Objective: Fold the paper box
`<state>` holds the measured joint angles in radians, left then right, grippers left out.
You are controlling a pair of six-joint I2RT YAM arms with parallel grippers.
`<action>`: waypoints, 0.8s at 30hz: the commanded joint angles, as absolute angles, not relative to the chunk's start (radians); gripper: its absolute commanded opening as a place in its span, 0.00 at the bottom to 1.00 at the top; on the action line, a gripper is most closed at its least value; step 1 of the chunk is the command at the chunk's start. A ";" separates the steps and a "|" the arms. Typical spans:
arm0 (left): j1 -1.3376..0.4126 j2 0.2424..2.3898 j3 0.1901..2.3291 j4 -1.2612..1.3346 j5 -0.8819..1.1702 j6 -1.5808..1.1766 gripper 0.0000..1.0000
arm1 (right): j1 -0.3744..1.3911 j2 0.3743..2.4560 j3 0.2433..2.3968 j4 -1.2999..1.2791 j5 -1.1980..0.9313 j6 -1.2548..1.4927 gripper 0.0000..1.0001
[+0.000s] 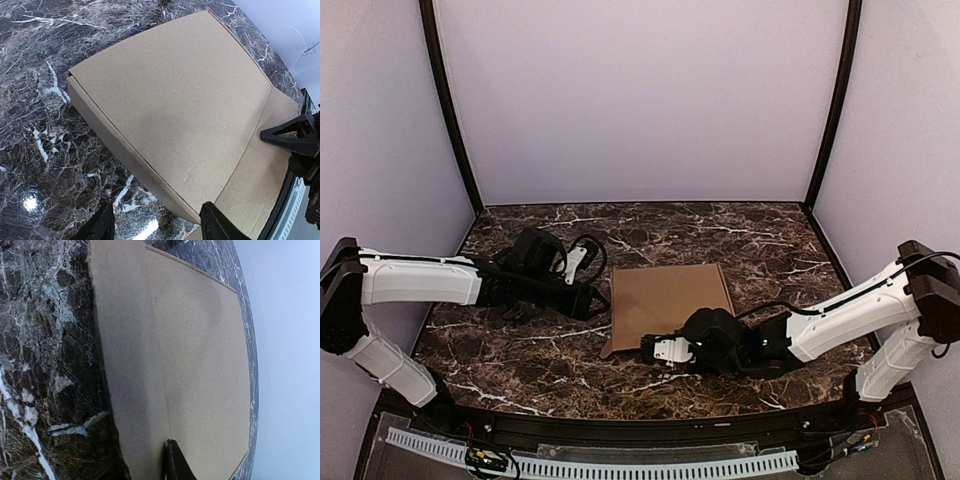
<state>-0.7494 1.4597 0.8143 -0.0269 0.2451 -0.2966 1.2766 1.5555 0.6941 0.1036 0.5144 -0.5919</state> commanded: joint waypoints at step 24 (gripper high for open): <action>-0.677 1.535 0.722 0.279 0.436 -0.500 0.61 | 1.284 1.325 0.524 0.060 0.424 -0.529 0.00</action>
<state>-0.6819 1.5166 0.7605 0.1555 0.3641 -0.4282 1.2766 1.3975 0.6003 0.0753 0.4931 -0.6079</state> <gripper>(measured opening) 0.598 0.004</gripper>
